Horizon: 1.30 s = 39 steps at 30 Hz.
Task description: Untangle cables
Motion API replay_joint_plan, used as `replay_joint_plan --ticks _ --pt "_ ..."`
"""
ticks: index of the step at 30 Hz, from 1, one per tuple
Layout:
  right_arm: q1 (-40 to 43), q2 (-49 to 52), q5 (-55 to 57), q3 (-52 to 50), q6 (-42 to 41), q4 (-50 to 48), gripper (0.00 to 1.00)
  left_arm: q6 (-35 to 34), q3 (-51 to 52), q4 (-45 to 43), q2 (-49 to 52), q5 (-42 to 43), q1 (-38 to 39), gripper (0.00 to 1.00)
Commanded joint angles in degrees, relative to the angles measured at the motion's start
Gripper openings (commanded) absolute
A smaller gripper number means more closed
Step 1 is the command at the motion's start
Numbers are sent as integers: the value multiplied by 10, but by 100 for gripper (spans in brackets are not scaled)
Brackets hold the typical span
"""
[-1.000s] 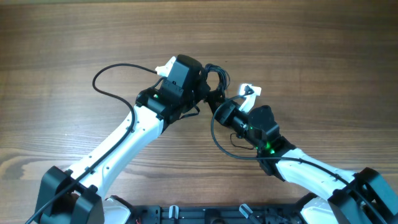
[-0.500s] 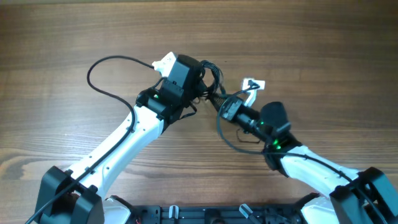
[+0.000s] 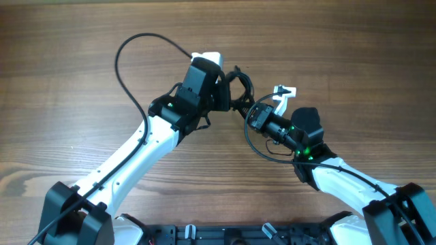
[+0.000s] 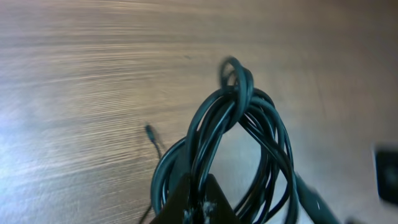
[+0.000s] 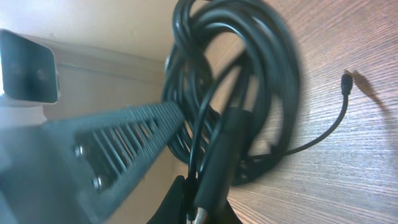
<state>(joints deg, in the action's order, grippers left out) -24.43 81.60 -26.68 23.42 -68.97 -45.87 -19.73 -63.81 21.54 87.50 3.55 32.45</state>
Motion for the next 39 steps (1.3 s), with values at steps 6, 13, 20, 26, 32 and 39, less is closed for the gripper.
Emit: replay_joint_plan --ticks 6,13,20,26,32,39 --pt "6 6 29 6 10 -3 4 165 0 52 -13 113 -1 4" --pt "6 6 38 6 83 58 5 165 0 52 -39 143 -4 4" --pt "6 6 87 6 88 71 4 163 0 127 -96 210 -10 4" --pt "5 6 4 6 87 -7 5 163 0 160 -97 307 -9 4" --pt "5 6 -106 6 38 -74 5 163 0 152 -87 288 -10 4" --pt "6 6 -162 6 48 -41 6 124 0 135 -87 175 -35 4"
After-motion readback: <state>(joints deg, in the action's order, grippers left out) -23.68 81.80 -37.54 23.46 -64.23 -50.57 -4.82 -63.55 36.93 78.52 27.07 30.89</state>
